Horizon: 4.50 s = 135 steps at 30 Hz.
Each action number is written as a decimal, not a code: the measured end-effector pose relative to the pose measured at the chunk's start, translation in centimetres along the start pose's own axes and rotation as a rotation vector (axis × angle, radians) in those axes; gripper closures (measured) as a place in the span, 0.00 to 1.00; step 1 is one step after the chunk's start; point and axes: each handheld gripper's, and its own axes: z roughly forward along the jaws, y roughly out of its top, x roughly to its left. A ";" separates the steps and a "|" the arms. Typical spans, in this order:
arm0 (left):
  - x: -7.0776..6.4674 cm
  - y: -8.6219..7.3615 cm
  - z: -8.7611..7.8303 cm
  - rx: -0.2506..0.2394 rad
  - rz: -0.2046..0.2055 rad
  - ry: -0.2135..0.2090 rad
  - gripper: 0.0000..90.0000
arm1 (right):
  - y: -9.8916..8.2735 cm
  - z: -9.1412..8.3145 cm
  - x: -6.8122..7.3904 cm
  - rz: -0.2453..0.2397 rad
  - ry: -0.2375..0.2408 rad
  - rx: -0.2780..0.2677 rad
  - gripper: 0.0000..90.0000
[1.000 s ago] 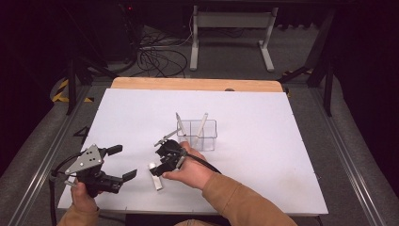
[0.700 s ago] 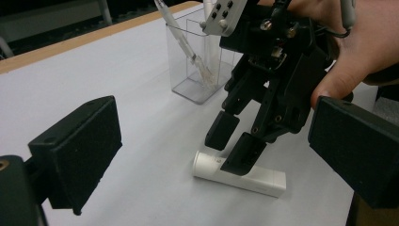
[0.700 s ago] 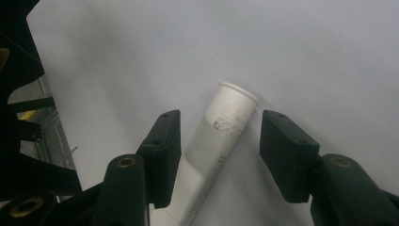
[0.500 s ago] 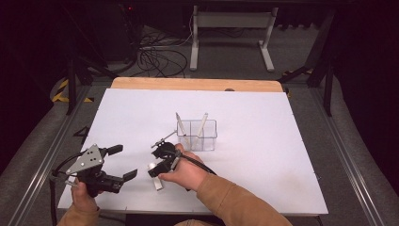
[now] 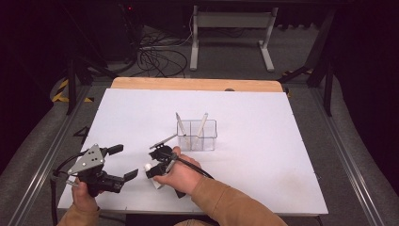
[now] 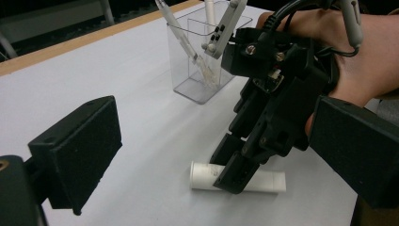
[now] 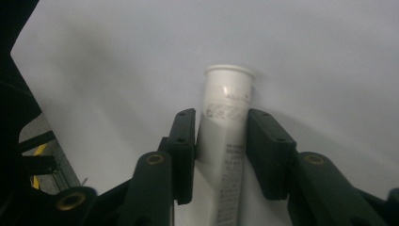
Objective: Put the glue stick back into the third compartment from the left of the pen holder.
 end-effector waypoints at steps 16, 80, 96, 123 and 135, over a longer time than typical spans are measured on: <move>0.0 0.0 0.0 0.000 -0.003 0.005 0.04 | 0.1 -0.9 -0.1 0.074 0.002 -0.025 0.76; -0.2 0.0 0.1 0.008 0.003 0.010 0.04 | -1.4 -15.8 -5.6 -0.145 -0.026 -0.734 0.75; -0.2 0.0 0.2 0.008 0.002 0.011 0.04 | -1.9 -17.4 -8.9 -0.141 -0.098 -0.831 0.75; -0.3 0.1 0.2 0.008 0.005 0.014 0.04 | -3.4 -16.3 -12.7 -0.060 -0.172 -0.934 0.75; -0.3 0.1 0.3 0.008 0.007 0.013 0.04 | -3.7 -14.6 -13.2 -0.032 -0.180 -0.958 0.75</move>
